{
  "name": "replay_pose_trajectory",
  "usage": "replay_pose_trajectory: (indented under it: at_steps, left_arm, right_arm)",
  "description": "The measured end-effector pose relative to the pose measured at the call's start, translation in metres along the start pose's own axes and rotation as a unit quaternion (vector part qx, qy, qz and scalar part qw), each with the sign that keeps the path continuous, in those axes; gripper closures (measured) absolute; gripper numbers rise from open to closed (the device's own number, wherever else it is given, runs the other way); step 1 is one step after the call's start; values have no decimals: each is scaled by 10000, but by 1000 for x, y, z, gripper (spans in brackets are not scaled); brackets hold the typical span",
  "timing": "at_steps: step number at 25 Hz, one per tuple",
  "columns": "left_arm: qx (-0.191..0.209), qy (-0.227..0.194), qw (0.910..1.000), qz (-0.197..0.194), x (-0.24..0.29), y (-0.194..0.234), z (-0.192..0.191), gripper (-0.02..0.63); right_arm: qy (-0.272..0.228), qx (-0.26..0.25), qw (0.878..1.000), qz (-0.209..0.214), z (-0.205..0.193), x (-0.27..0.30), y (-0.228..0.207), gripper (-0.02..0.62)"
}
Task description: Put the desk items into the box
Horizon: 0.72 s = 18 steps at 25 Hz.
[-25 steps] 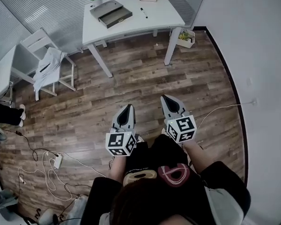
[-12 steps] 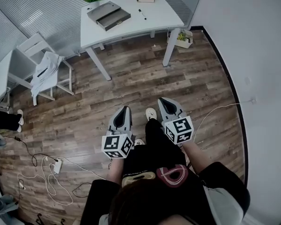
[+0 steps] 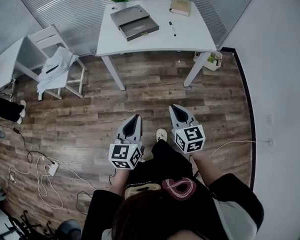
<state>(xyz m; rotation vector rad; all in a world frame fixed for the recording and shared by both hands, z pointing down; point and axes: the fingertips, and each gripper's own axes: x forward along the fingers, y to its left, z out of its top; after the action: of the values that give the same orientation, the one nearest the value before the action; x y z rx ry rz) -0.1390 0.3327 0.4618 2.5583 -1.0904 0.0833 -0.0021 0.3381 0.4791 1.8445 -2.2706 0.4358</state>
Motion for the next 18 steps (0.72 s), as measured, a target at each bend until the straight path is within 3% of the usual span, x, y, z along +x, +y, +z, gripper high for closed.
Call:
replay_pose_trajectory:
  at_steps: [9,18]
  left_arm:
    - [-28,74,9997,218,85,0,15,586]
    - [-58,105,9994,336,139,-9,15,586]
  right_arm:
    - [208,-145,9989,384,19,55,-54,584]
    - [363,-267,9972,591,19,73,-94,584]
